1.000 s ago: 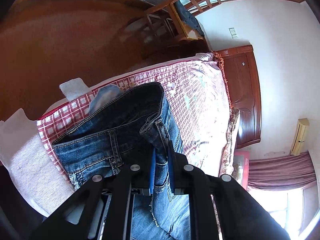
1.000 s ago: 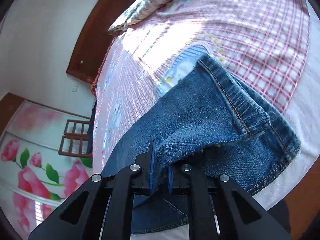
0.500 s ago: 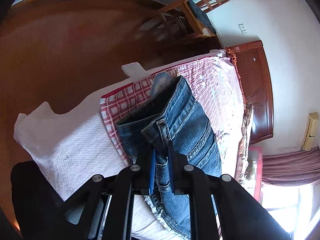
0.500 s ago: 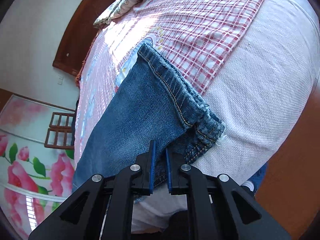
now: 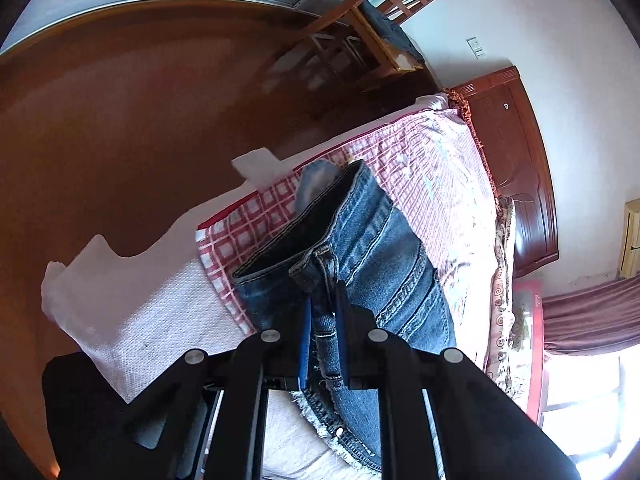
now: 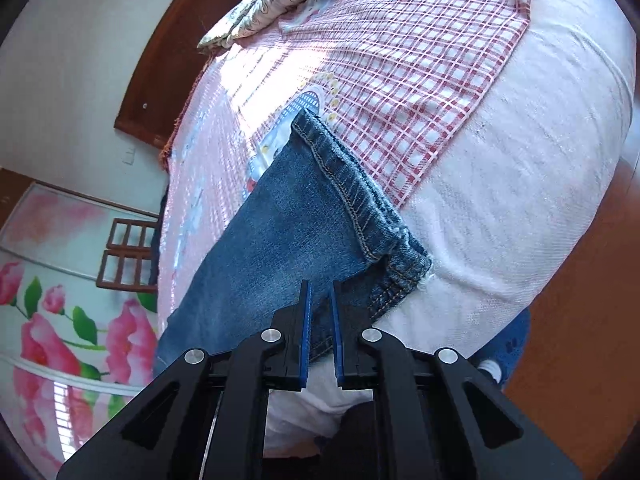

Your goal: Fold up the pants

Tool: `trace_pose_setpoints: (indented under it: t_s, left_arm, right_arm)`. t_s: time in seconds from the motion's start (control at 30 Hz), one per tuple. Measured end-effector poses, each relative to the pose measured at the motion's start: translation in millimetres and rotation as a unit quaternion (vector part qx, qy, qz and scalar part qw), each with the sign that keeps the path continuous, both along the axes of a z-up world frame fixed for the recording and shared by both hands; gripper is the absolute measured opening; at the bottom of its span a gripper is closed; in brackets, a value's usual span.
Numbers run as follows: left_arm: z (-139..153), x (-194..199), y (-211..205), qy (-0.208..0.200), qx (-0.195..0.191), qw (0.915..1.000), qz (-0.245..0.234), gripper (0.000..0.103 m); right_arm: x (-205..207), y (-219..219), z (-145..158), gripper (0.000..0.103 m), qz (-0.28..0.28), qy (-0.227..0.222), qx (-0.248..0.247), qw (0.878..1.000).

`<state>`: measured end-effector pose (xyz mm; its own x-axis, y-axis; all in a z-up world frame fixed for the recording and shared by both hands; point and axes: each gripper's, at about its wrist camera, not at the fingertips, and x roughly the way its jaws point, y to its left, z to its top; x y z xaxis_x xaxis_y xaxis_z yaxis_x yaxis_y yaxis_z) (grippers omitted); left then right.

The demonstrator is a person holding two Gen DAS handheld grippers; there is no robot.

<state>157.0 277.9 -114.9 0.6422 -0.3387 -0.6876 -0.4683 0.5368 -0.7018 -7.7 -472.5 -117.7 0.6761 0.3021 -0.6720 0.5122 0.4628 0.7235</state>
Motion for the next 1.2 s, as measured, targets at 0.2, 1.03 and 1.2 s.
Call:
trace_pose_setpoints:
  t_s: [0.2,1.03,1.2]
  left_arm:
    - [0.0,-13.0,1.6,0.001,0.031,0.9994,0.016,0.03]
    - [-24.6,-51.4,-108.7,0.003,-0.128,0.9883,-0.083,0.058]
    - [-28.7,-46.7,-120.5,0.035,-0.117,0.9895,-0.077,0.057]
  right_arm:
    - [-10.0,13.3,-15.0,0.067,-0.046,-0.01,0.07,0.996]
    - [21.7,50.3,-24.5,0.006,-0.045,-0.031,0.074,0.996]
    - [24.8,51.4,-23.7,0.006,-0.039,-0.034,0.077,0.996]
